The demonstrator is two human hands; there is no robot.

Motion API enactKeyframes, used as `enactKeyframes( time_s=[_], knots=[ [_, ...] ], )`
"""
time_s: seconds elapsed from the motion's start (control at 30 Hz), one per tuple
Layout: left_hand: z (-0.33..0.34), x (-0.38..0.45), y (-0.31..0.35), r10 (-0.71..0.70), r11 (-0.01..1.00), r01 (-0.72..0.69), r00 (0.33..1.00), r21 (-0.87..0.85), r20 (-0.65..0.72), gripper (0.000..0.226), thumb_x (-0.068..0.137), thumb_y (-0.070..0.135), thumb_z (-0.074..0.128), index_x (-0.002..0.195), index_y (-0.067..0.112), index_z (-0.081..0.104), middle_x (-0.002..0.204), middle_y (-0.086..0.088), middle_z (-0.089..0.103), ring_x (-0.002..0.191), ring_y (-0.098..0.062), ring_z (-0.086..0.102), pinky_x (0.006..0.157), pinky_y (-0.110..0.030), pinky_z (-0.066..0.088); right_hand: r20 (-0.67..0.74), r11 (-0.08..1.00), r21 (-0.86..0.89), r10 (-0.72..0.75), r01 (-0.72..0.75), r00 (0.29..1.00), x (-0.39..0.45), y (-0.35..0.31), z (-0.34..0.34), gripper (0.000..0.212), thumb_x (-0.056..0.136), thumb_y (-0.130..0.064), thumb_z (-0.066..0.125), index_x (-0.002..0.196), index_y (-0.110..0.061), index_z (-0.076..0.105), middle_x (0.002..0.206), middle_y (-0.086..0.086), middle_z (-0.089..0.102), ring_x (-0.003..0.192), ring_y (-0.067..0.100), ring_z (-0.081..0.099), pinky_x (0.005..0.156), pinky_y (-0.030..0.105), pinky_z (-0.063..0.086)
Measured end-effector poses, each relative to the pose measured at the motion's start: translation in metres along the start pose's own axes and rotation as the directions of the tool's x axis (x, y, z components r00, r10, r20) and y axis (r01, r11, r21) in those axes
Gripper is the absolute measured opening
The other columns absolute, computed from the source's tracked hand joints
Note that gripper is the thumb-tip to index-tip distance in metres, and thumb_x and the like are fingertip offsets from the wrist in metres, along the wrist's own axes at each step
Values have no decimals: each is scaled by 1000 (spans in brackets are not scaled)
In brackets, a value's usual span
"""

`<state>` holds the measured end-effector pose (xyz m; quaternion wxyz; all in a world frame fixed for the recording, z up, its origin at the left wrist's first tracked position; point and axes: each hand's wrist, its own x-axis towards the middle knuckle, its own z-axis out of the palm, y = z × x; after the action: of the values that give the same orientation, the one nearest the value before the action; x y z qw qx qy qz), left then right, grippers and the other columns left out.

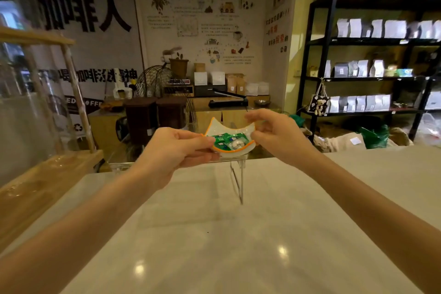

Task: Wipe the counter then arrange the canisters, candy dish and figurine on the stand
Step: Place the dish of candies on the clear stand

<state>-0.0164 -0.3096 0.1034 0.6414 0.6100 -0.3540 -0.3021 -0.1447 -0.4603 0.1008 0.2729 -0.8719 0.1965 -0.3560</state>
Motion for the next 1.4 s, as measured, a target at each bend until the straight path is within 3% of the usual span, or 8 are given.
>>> enactKeyframes(
  time_s=[0.27, 0.5, 0.7, 0.83, 0.93, 1.1, 1.23, 1.4],
  knots=[
    [-6, 66, 1, 27, 1000, -29, 993, -13, -119, 12, 77, 6, 67, 86, -2, 70, 85, -20, 73, 65, -17, 72, 60, -20, 59, -63, 888, 384, 300, -254, 952, 77, 27, 27, 33, 80, -4, 65, 112, -7, 59, 99, 6, 65, 86, 16, 65, 65, 22, 56],
    [-2, 126, -36, -29, 999, 32, 969, 7, -245, 13, 78, 2, 66, 90, -4, 65, 97, -25, 70, 78, -27, 71, 53, -21, 59, -66, 881, 341, 370, -327, 927, 117, 64, 57, 29, 85, -5, 58, 114, -5, 61, 114, 13, 67, 93, 17, 61, 68, 20, 50],
    [-1, 156, -51, -58, 997, 71, 953, 33, -297, 25, 76, 2, 68, 98, -9, 63, 96, -22, 68, 83, -30, 70, 54, -21, 57, 28, 837, 357, 434, -415, 900, 133, 81, 73, 32, 91, -12, 47, 121, -9, 58, 127, 12, 59, 116, 23, 53, 98, 36, 45],
    [-2, 169, -54, -41, 994, 71, 950, 85, -309, 24, 74, 3, 71, 94, -9, 65, 99, -23, 69, 89, -31, 70, 77, -37, 59, 69, 813, 390, 443, -433, 894, 138, 85, 77, 34, 93, -12, 44, 125, -8, 54, 130, 11, 56, 98, 14, 51, 65, 15, 46],
    [-1, 178, -56, -46, 991, 82, 953, 106, -299, 23, 74, 5, 71, 93, -8, 66, 101, -23, 69, 88, -29, 70, 76, -37, 59, 86, 797, 390, 468, -462, 880, 140, 90, 78, 35, 95, -16, 40, 128, -10, 52, 134, 8, 52, 98, 12, 51, 49, 8, 38],
    [4, 182, -53, -82, 985, 121, 955, 120, -285, 14, 76, 7, 69, 85, -2, 65, 100, -19, 69, 85, -26, 71, 59, -21, 57, 115, 773, 407, 486, -487, 866, 146, 98, 80, 36, 96, -16, 38, 130, -14, 50, 136, 6, 49, 100, 10, 42, 55, 15, 35],
    [7, 181, -51, -95, 979, 134, 966, 151, -242, 27, 78, 5, 67, 103, -4, 62, 105, -21, 68, 88, -27, 70, 44, -15, 53, 153, 788, 376, 467, -488, 871, 147, 105, 84, 39, 95, -20, 41, 134, -19, 45, 141, 4, 46, 125, 19, 43, 96, 30, 36],
    [4, 177, -54, -44, 967, 88, 982, 238, -183, 33, 83, 7, 61, 113, -5, 55, 95, -20, 70, 69, -18, 69, 45, -18, 54, 171, 801, 358, 449, -480, 877, 142, 106, 85, 43, 96, -27, 36, 138, -22, 38, 147, 2, 40, 135, 21, 34, 111, 38, 25]
  ],
)
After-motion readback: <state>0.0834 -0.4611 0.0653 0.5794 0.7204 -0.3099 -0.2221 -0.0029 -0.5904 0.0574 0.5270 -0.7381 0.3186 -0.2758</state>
